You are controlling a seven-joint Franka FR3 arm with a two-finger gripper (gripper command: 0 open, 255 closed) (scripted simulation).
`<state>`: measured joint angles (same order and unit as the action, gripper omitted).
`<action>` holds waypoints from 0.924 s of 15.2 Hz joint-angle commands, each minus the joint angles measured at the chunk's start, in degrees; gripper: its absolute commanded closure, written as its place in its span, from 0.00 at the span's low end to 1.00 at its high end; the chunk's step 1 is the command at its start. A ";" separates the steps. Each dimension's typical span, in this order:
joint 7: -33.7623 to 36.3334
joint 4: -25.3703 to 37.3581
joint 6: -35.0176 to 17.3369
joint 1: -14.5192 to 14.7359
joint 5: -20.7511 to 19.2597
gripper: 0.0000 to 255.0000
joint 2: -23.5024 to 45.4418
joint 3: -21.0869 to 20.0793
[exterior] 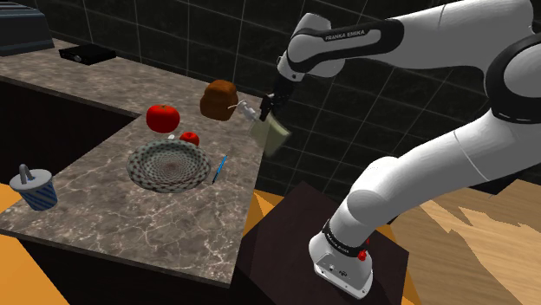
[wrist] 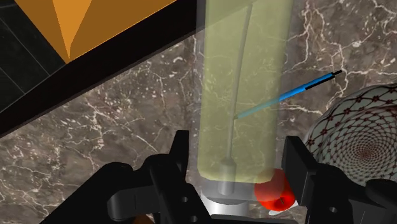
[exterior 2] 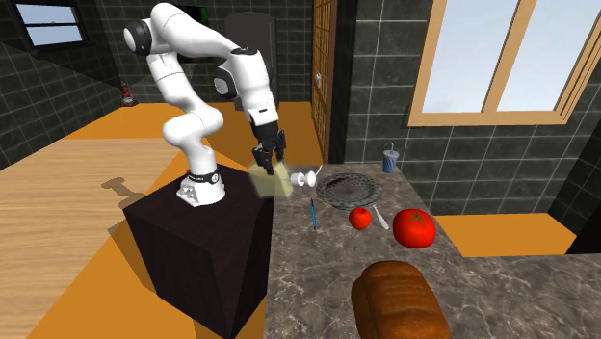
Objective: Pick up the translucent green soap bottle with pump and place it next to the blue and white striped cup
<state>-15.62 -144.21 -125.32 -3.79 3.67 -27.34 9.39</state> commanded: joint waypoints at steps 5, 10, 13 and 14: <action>0.79 3.66 4.83 -0.04 -0.24 1.00 -1.21 -0.40; 1.28 6.97 8.83 -0.06 -0.40 1.00 -1.92 -0.62; 1.55 9.08 11.18 -0.06 -0.46 1.00 -2.18 -0.73; 1.64 9.81 11.96 -0.05 -0.48 1.00 -2.24 -0.77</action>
<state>-14.03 -135.17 -114.21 -3.82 3.22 -29.49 8.63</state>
